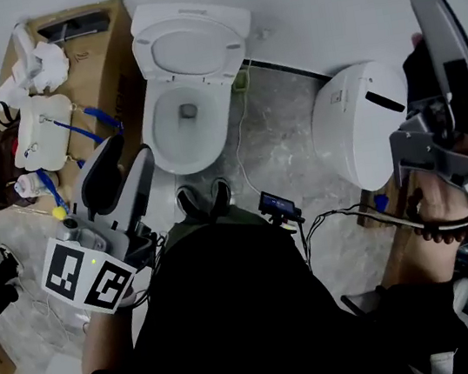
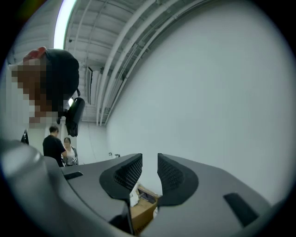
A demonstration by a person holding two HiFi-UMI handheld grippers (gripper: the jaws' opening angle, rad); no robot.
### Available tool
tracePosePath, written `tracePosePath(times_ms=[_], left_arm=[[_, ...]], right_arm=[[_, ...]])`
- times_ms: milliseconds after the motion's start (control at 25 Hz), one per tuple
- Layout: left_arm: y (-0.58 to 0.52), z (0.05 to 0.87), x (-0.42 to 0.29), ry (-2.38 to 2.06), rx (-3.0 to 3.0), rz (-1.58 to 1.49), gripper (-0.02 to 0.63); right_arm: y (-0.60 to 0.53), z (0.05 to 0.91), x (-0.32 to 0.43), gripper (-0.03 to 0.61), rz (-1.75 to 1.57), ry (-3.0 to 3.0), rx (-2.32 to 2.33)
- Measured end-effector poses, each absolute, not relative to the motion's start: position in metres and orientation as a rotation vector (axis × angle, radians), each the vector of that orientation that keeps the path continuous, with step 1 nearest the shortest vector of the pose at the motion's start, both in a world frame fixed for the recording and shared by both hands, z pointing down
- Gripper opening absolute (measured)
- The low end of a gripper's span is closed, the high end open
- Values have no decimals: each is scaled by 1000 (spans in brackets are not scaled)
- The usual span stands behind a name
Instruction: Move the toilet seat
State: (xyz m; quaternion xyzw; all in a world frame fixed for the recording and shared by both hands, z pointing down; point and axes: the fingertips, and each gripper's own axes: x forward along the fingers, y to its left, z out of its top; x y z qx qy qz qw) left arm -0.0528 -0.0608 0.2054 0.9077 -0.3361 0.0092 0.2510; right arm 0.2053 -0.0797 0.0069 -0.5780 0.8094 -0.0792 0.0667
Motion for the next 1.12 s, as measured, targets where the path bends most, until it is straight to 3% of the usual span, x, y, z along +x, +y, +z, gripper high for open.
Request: tracePosePath(times_ms=[160, 520, 1120], left_arm=[[-55, 185, -55, -936, 2496, 12, 193], [-37, 165, -67, -936, 2506, -21, 193], [-31, 160, -58, -893, 2545, -6, 193]], right_arm=[[-73, 11, 161, 110, -275, 2471, -1617], [-38, 111, 91, 89, -470, 2588, -1606], [-21, 133, 86, 78, -532, 2590, -1636]])
